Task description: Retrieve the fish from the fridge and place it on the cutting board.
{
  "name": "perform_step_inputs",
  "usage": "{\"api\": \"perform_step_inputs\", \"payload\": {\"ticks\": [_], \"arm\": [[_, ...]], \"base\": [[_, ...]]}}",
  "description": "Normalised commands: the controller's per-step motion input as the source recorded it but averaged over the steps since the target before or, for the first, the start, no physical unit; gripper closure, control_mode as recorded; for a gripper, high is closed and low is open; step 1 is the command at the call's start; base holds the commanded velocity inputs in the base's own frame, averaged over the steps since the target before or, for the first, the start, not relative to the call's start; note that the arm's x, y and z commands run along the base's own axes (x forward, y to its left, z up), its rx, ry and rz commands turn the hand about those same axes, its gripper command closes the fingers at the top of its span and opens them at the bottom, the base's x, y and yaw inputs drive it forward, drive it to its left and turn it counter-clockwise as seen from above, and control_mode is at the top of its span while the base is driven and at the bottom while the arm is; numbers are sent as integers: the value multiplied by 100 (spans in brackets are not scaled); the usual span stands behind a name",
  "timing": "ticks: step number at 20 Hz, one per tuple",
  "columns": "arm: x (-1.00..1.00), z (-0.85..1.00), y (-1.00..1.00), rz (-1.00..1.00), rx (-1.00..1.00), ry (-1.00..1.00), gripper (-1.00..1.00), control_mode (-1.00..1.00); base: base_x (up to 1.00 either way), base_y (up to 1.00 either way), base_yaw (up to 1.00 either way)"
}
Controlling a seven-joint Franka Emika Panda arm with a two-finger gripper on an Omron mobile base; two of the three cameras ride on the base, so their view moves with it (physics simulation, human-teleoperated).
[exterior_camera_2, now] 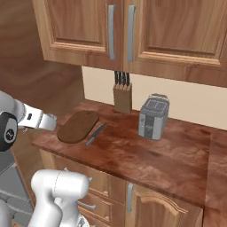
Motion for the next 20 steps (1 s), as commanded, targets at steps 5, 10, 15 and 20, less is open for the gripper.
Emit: {"api": "perform_step_inputs", "payload": {"ticks": [5,10,15,20], "arm": [[0,0,0,0,0,0,100,100],[0,0,0,0,0,0,100,100],[0,0,0,0,0,0,100,100],[0,-3,0,0,1,0,100,-100]], "base": [[30,-5,27],[0,0,7],[0,0,0],[1,0,0]]}}
